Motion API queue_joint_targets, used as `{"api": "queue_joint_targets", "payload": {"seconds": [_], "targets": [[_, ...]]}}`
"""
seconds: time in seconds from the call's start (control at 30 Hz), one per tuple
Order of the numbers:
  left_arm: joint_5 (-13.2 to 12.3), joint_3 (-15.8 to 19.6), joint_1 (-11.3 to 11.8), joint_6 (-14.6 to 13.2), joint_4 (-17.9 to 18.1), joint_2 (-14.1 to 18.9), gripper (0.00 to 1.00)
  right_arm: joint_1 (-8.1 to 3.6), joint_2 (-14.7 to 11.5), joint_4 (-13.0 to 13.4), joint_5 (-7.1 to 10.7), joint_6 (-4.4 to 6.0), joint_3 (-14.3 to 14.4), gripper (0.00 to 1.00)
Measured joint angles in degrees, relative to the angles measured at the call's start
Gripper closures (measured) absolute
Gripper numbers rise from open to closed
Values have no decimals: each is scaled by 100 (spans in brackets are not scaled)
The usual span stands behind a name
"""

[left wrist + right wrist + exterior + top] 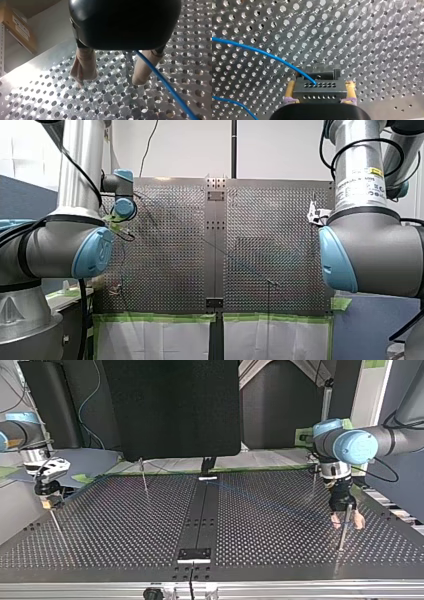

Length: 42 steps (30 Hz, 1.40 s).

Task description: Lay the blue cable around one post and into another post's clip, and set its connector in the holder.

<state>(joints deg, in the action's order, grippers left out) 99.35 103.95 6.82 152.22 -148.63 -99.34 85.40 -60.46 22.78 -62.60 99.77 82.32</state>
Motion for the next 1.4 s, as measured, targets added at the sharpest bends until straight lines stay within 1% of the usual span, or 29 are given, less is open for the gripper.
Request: {"api": "queue_joint_targets", "payload": {"seconds": [0.3,0.6,0.83,0.97,1.0,1.07,1.1,1.4], "targets": [[0,0,-2,0,0,0,0,29,18,13,1,-7,-2,89],[0,0,-1,2,0,0,0,32,22,53,16,-8,2,89],[0,0,1,3,2,0,0,9,26,138,82,-42,4,89],[0,0,2,1,5,0,0,7,23,148,147,-110,-1,89],[0,0,5,0,5,0,0,10,22,142,141,-95,-1,89],[0,0,8,0,6,0,0,21,18,78,53,50,-7,89],[0,0,8,0,5,0,0,25,14,62,32,83,-9,89],[1,0,10,0,0,0,0,22,23,58,27,85,-1,89]]}}
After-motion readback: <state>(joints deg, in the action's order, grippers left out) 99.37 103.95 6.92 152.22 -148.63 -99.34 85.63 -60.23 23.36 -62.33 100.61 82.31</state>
